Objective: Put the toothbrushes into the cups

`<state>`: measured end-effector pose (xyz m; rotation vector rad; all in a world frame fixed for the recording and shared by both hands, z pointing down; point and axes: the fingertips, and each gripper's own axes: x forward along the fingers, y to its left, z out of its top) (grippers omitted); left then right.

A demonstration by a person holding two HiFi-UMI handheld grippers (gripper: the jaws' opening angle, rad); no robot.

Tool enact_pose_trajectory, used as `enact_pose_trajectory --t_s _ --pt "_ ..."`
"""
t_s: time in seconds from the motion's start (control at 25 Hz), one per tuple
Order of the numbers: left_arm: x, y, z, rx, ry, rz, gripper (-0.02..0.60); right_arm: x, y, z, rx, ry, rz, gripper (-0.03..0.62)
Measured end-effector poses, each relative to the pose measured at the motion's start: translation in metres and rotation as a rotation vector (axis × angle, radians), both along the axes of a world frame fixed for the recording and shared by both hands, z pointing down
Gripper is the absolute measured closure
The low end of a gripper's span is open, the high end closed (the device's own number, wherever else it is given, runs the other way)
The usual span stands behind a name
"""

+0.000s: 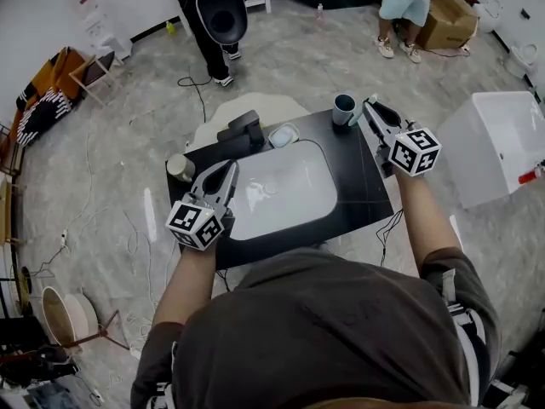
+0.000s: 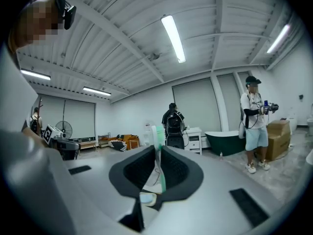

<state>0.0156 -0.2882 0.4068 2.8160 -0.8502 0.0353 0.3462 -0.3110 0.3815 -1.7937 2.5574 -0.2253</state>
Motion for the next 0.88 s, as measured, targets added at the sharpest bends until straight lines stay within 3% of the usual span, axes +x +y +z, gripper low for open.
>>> enact_pose_trajectory --t_s 0.36,0.88 --pt "0.104 -0.046 0.026 -0.018 0.012 0.055 0.575 0.081 -0.073 0.038 0.012 -0.036 0.058 0.563" --pt "0.186 -0.092 0.079 -0.067 0.013 0.117 0.575 0.094 -0.139 0.138 -0.072 -0.054 0.051 0.559"
